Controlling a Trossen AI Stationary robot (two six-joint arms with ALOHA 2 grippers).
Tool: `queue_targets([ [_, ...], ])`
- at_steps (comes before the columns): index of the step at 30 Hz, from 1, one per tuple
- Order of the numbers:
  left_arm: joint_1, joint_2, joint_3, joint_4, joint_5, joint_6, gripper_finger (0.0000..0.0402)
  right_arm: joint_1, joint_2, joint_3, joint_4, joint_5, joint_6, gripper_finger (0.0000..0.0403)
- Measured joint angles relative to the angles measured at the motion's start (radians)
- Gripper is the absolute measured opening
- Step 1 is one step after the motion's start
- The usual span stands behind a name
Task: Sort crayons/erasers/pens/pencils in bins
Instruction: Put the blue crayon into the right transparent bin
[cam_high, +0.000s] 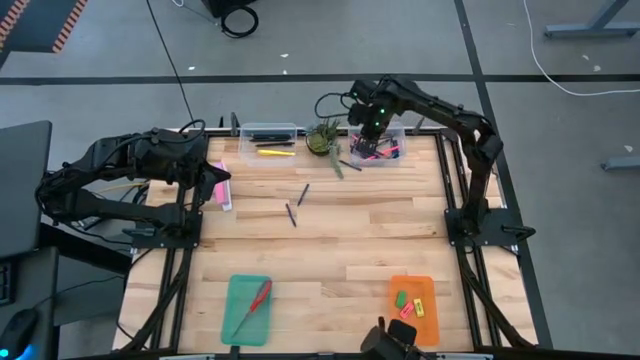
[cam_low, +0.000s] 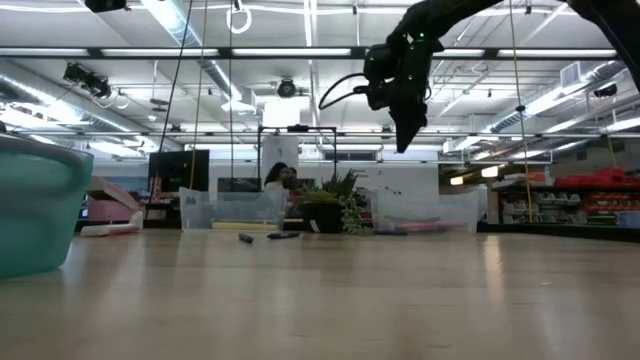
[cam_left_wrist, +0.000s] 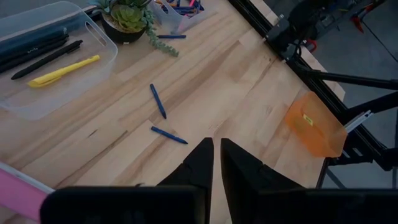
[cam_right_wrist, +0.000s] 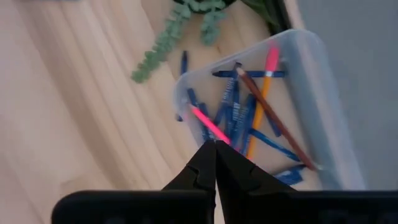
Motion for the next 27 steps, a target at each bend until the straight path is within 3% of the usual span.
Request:
queue_targets([
  [6,0.000,0.000,0.000,0.000,-0.016,-0.010,0.0031,0.059,0.000,0.000,0.028,-0.099,0.071,0.0038],
  [14,0.000,0.000,0.000,0.000,-0.056,-0.010,0.0034,0.215,0.030,-0.005,0.073,0.011,0.287,0.0131],
  [19,0.000,0.000,0.000,0.001,-0.068,-0.009,0.0034,0.275,0.029,-0.128,0.158,-0.023,0.423,0.0150],
  [22,0.000,0.000,0.000,0.001,-0.068,-0.006,0.0030,0.262,0.029,-0.249,0.247,-0.052,0.512,0.0150],
  [27,0.000,0.000,0.000,0.001,-0.068,-0.003,0.0031,0.223,0.030,-0.403,0.369,-0.013,0.634,0.0151],
])
